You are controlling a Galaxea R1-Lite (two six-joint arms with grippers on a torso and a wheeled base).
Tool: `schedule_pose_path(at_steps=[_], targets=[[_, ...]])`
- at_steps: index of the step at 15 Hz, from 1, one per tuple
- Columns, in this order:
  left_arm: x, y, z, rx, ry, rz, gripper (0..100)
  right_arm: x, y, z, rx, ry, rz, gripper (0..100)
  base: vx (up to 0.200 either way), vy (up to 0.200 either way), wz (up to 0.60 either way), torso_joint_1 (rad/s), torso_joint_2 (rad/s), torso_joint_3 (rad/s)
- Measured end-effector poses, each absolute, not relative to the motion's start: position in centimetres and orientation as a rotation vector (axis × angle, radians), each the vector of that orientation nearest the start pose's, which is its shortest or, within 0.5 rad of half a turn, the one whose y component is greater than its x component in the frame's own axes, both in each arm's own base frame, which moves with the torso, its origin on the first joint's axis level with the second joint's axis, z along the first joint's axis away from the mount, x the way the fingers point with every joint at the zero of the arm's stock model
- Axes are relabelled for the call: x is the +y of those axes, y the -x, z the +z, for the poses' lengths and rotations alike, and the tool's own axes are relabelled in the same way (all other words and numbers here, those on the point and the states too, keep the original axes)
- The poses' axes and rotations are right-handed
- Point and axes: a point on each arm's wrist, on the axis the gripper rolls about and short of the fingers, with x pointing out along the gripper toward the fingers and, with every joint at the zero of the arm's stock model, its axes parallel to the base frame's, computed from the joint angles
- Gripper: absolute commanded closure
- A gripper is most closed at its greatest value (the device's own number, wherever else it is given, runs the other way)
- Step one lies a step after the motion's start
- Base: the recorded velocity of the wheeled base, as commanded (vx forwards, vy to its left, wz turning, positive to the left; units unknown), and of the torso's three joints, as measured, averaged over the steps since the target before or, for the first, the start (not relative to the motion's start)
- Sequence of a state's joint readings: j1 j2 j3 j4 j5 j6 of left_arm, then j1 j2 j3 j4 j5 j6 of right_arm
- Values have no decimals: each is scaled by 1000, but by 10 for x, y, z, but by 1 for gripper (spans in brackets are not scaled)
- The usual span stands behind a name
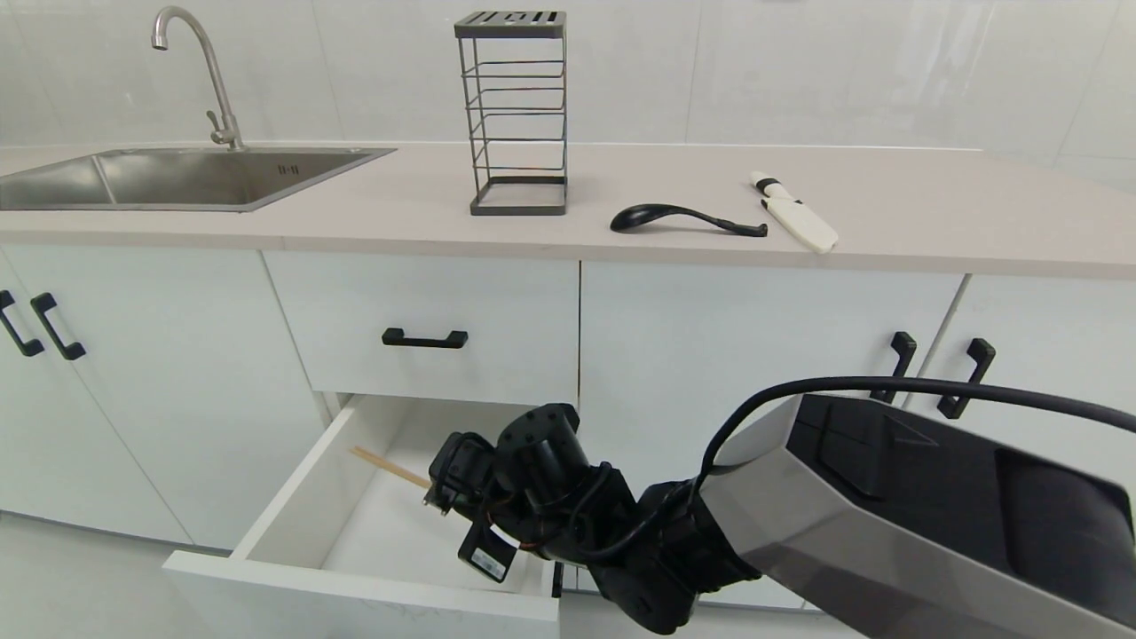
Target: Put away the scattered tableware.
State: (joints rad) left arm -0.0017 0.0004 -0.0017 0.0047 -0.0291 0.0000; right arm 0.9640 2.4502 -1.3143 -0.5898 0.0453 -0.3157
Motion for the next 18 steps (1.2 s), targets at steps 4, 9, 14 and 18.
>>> schedule_pose_path(at_steps=[4, 9, 14, 18], targets=[[-1, 23, 76, 3, 0, -31, 0, 384, -266, 5, 351, 533, 1061, 0, 0, 0, 0, 0, 0, 0], [-1, 23, 75, 3, 0, -31, 0, 377, -283, 20, 306, 520, 1024, 0, 0, 0, 0, 0, 0, 0], [-1, 23, 75, 3, 0, -31, 0, 365, -286, 61, 241, 511, 1023, 0, 0, 0, 0, 0, 0, 0], [-1, 23, 75, 3, 0, -31, 0, 357, -264, 91, 224, 494, 1108, 0, 0, 0, 0, 0, 0, 0]])
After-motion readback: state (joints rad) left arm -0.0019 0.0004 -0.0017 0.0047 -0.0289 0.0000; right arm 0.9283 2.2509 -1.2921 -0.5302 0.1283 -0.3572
